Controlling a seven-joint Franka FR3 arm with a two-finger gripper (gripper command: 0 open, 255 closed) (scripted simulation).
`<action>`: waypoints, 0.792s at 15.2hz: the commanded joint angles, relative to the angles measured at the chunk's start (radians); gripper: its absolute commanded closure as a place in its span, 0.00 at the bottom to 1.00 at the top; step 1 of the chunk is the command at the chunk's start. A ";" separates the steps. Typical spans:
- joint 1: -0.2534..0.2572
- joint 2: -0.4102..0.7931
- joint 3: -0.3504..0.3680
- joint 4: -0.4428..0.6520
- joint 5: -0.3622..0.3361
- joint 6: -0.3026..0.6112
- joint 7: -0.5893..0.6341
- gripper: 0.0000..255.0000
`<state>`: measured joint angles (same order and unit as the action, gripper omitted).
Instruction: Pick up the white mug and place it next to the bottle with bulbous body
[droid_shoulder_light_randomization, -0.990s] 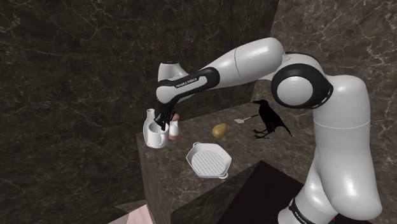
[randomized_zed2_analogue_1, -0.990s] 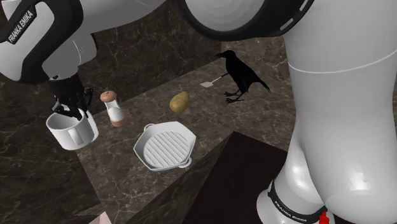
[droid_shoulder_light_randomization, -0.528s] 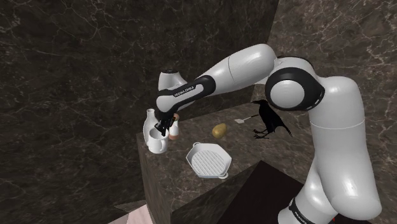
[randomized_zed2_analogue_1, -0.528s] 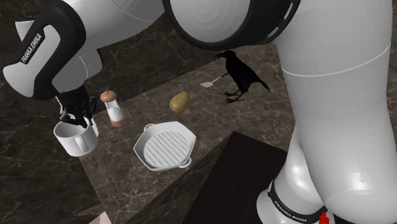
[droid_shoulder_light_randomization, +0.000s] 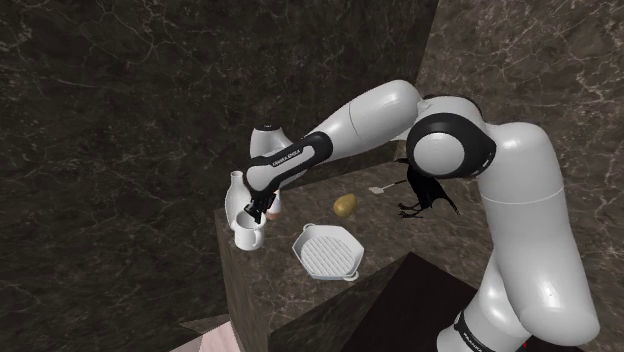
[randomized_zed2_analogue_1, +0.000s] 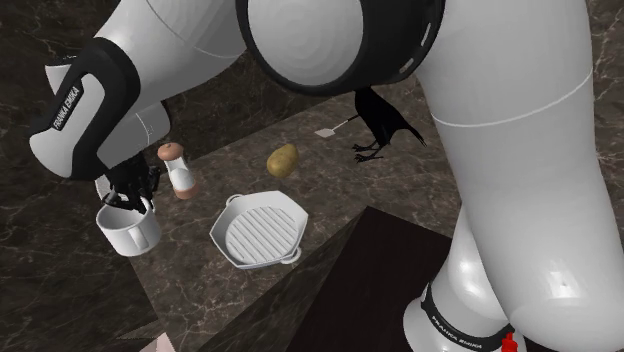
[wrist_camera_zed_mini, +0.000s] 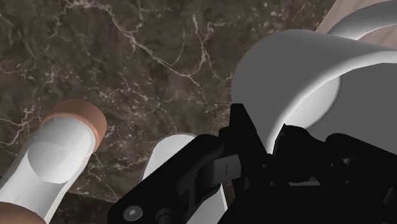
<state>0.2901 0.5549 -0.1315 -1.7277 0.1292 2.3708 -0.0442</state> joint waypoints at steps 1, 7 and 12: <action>0.000 0.015 0.002 -0.004 0.003 0.019 -0.001 1.00; -0.005 0.067 0.010 -0.006 0.013 0.074 -0.008 1.00; -0.010 0.115 0.016 -0.003 0.021 0.118 -0.014 1.00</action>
<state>0.2813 0.6613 -0.1163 -1.7299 0.1483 2.4788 -0.0571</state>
